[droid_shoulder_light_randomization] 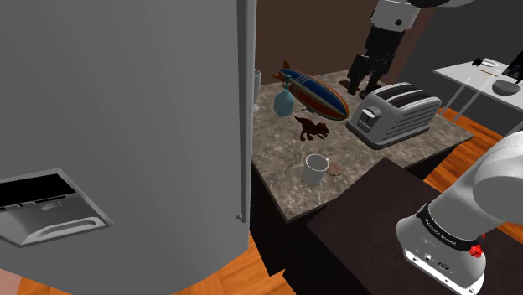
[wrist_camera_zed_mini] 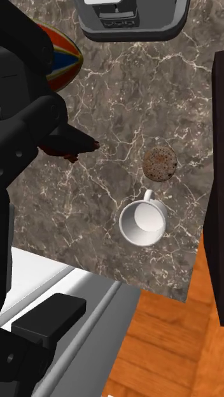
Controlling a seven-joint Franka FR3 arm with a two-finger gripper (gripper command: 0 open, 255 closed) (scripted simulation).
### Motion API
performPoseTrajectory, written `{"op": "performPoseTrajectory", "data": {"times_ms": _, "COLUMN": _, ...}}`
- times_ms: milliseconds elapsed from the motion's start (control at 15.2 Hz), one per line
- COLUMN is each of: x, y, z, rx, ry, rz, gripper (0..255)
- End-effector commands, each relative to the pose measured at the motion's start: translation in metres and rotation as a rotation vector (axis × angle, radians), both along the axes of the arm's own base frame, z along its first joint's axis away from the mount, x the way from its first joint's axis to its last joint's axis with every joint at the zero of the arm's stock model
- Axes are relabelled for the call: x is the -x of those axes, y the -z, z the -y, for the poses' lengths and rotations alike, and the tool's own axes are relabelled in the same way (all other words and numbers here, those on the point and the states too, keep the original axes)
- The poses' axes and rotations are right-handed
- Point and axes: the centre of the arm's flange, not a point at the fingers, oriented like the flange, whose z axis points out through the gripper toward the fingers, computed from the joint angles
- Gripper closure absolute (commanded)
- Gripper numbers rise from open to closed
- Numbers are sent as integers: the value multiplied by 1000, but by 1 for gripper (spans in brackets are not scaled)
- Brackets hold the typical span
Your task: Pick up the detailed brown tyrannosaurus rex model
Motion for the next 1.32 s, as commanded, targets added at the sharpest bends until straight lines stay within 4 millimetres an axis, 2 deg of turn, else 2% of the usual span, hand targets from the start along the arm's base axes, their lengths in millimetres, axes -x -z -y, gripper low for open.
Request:
{"op": "performPoseTrajectory", "data": {"times_ms": 0, "x": -15, "y": 20, "z": 11, "rx": -5, "ry": 0, "rz": -1, "gripper": 0}}
{"op": "performPoseTrajectory", "data": {"times_ms": 1254, "x": -163, "y": 211, "z": 97, "rx": -57, "ry": 2, "rz": -27, "gripper": 0}}
